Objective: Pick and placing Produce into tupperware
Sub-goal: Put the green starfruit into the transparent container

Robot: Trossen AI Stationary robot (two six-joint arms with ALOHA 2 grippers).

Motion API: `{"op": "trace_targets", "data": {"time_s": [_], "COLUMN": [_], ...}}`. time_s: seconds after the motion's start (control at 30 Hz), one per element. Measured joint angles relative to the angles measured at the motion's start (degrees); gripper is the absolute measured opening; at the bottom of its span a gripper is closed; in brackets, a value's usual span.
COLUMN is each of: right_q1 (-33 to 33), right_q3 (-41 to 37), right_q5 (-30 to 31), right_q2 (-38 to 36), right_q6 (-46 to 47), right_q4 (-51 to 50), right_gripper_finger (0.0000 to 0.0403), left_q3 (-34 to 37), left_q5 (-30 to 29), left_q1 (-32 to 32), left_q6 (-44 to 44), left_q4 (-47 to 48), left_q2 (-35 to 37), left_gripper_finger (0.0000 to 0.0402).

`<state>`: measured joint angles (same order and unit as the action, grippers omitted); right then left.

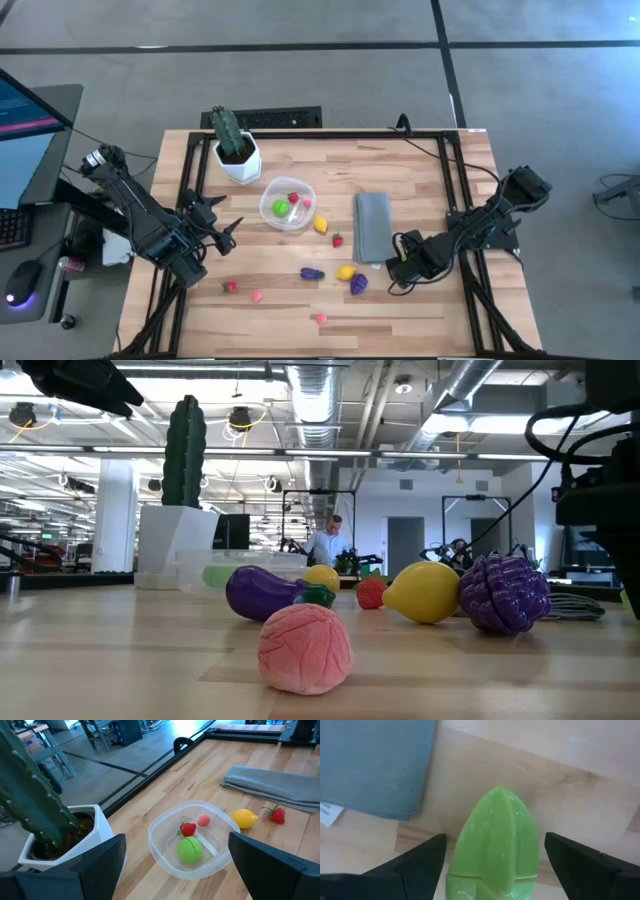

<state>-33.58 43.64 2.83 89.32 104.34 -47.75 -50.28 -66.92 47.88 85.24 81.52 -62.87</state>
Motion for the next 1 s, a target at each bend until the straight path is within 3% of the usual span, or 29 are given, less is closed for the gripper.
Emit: {"op": "trace_targets", "data": {"time_s": [0.43,1.0], "right_q1": [-0.02,-0.02], "right_q3": [-0.01,-0.02], "right_q5": [-0.48,-1.53], "right_q2": [-0.04,-0.07], "right_q6": [-0.01,-0.90], "right_q4": [0.75,1.61], "right_gripper_finger": [0.0308,0.0305], "left_q3": [0.00,0.00], "left_q5": [-0.02,-0.04], "left_q1": [0.00,0.00], "left_q6": [-0.01,0.01], "left_q4": [0.02,0.00], "left_q2": [0.00,0.00], "left_gripper_finger": [0.0343,0.0343]}}
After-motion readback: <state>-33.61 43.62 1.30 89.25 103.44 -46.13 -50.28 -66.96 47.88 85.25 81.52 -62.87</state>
